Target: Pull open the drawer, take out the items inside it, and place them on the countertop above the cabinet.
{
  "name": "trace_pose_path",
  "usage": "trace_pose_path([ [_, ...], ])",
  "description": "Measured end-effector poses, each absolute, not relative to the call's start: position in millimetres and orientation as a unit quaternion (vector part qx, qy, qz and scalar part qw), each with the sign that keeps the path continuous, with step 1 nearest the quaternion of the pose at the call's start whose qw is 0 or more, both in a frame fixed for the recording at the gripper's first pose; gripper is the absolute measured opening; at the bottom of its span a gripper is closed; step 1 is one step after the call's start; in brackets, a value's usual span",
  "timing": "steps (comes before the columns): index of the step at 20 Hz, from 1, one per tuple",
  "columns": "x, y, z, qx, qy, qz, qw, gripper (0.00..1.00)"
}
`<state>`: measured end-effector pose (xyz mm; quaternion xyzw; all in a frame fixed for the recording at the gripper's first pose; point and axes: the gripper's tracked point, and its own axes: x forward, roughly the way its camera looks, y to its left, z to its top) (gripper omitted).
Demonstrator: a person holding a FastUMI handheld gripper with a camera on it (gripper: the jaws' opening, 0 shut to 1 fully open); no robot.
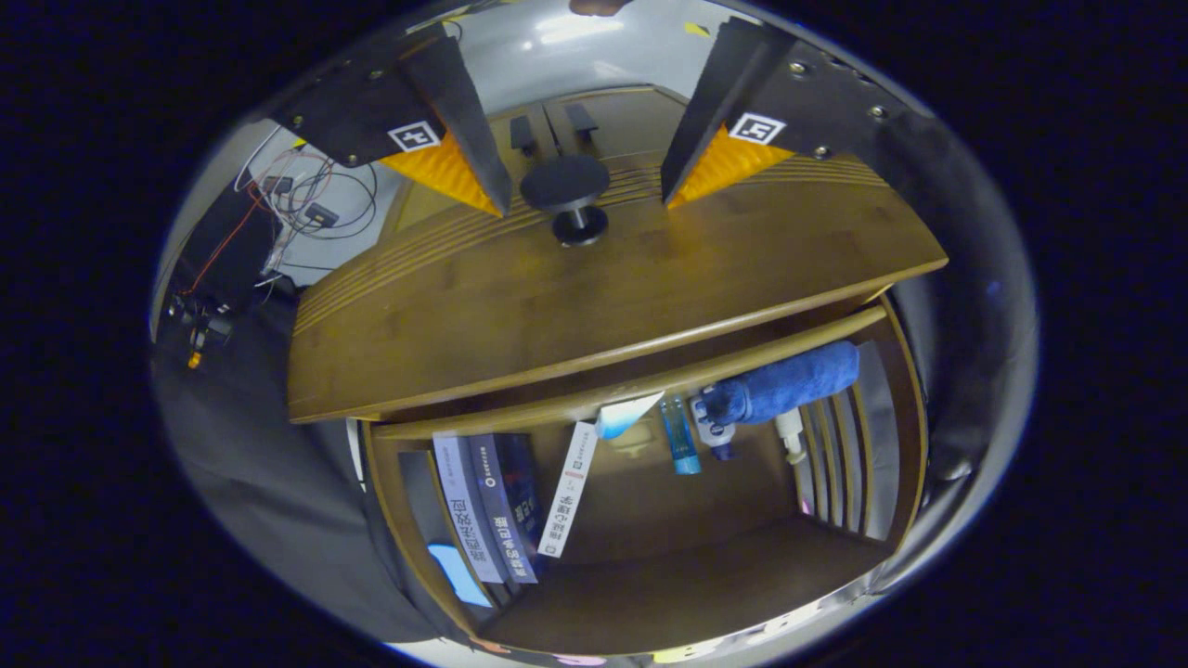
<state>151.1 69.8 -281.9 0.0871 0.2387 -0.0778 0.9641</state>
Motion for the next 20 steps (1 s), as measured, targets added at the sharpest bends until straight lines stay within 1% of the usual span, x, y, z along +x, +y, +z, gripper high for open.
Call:
trace_pose_path([
  [5, 166.5, 68.4, -285.1, 0.101, 0.231, -0.068, 0.965, 0.97],
  [13, 185.9, 44.4, -280.9, 0.117, 0.208, -0.095, 0.966, 0.97],
  [20, 207.5, 44.6, -285.2, 0.115, 0.207, -0.089, 0.967, 0.97],
])
